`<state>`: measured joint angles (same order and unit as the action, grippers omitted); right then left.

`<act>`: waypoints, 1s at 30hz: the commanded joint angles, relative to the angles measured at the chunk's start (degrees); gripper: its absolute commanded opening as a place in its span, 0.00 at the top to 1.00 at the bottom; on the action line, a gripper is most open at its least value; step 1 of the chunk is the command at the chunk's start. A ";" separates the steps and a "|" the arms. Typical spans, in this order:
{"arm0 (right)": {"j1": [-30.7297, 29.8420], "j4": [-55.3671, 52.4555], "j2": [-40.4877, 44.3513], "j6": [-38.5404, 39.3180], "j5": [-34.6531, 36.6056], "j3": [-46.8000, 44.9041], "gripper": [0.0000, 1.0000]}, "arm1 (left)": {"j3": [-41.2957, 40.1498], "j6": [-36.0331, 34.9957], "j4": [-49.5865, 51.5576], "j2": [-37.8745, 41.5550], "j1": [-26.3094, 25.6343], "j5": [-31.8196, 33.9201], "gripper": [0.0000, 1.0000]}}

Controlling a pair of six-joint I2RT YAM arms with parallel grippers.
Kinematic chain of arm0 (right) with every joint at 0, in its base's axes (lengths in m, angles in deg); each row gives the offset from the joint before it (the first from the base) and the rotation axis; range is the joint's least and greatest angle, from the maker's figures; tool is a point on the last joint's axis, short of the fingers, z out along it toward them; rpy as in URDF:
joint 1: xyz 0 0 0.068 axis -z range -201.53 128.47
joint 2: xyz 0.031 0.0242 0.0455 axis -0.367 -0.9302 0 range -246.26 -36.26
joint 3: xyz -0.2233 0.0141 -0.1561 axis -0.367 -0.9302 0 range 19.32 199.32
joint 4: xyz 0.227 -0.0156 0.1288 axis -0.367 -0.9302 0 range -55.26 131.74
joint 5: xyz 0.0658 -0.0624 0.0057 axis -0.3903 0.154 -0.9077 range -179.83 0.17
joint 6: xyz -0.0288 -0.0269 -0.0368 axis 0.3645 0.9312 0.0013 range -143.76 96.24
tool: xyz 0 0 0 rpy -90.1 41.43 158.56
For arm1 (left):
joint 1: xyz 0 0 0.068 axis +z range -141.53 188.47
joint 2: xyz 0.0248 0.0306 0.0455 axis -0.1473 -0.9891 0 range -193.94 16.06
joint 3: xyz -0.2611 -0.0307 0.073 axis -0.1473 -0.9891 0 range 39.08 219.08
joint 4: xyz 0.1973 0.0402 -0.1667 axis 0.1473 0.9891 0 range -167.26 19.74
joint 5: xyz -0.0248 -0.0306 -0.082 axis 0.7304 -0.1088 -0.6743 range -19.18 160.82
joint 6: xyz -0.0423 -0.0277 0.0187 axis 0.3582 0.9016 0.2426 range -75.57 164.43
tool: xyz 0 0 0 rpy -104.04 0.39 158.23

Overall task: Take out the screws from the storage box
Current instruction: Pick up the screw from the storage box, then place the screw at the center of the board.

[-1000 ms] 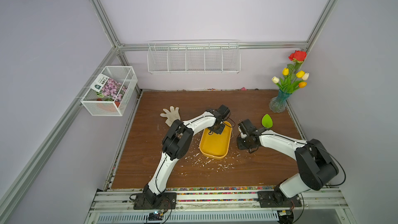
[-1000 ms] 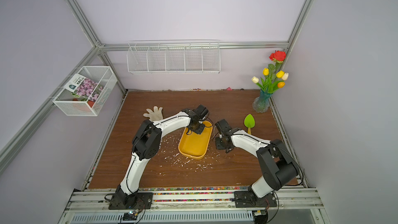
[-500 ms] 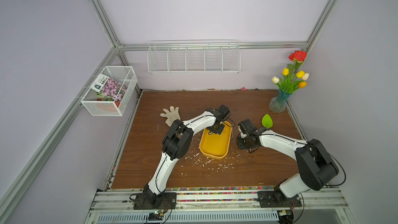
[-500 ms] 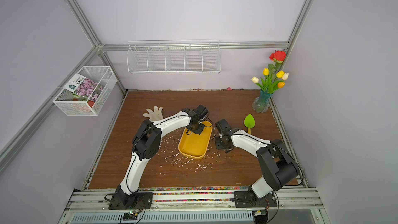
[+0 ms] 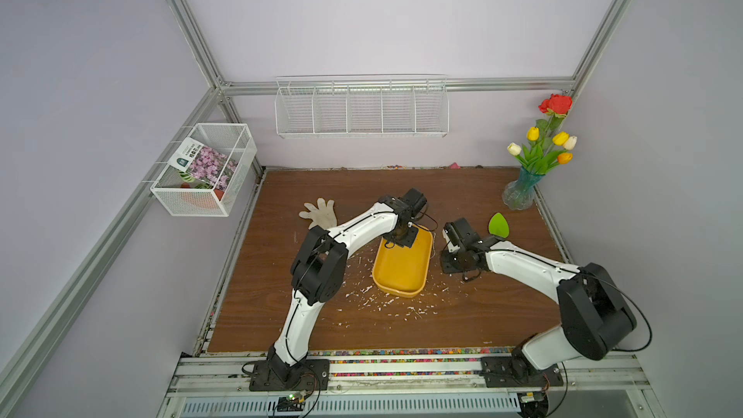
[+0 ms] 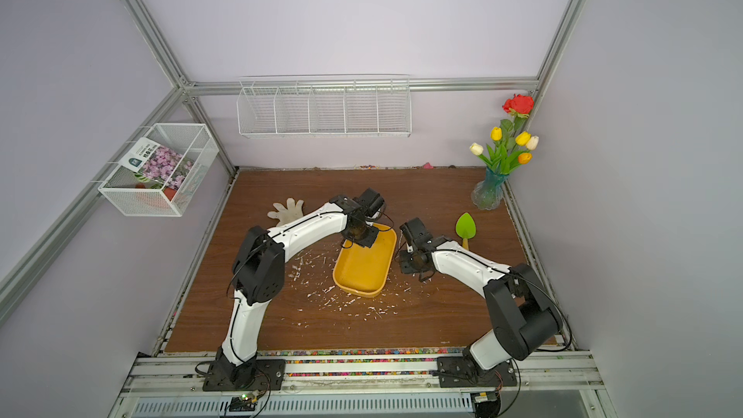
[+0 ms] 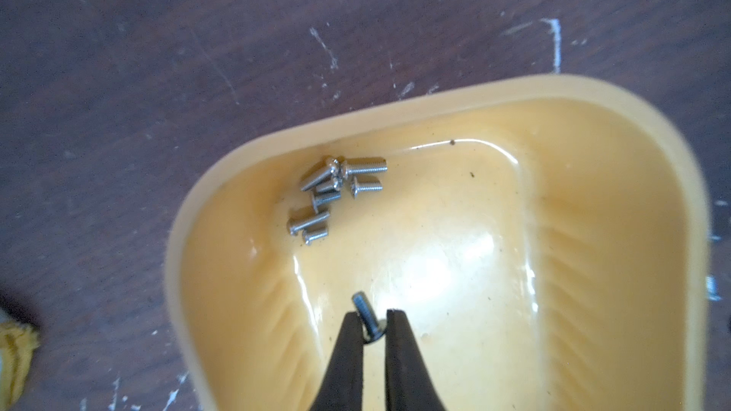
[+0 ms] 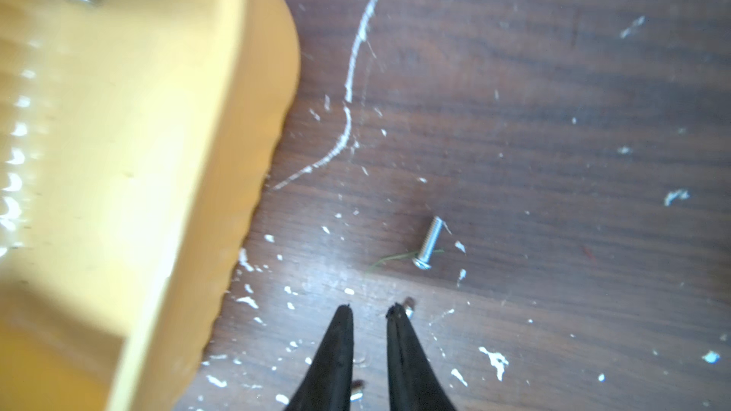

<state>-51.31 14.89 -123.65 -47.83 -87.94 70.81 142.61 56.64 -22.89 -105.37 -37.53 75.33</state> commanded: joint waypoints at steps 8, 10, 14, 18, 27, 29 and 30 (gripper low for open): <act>-1.76 1.29 1.34 3.09 -5.11 7.82 0.79 | -4.99 4.46 0.79 9.75 3.14 -2.31 0.98; -3.00 2.21 0.19 3.62 -5.53 9.24 0.79 | -7.28 5.01 0.25 12.16 4.79 -2.96 0.98; -4.86 2.27 -4.61 5.88 -6.31 13.09 0.79 | -12.89 5.62 -1.58 17.00 8.66 -3.57 0.97; -5.39 2.41 -10.74 7.01 -6.81 17.04 0.79 | -18.71 6.35 -3.70 19.24 12.16 -4.73 0.97; -5.74 3.58 -22.53 9.05 -4.81 24.65 0.70 | -29.99 7.28 -11.23 18.35 13.21 -3.37 0.96; -6.15 3.13 -24.68 10.12 -4.00 26.64 0.69 | -31.71 7.48 -12.76 17.58 13.21 -3.63 0.96; -6.28 2.75 -25.39 10.47 -3.60 27.40 0.68 | -32.13 7.57 -13.04 17.23 13.21 -3.64 0.96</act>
<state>-56.89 17.82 -147.70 -39.53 -92.88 95.86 111.66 63.28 -32.46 -86.83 -24.28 72.03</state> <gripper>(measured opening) 0.321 0.116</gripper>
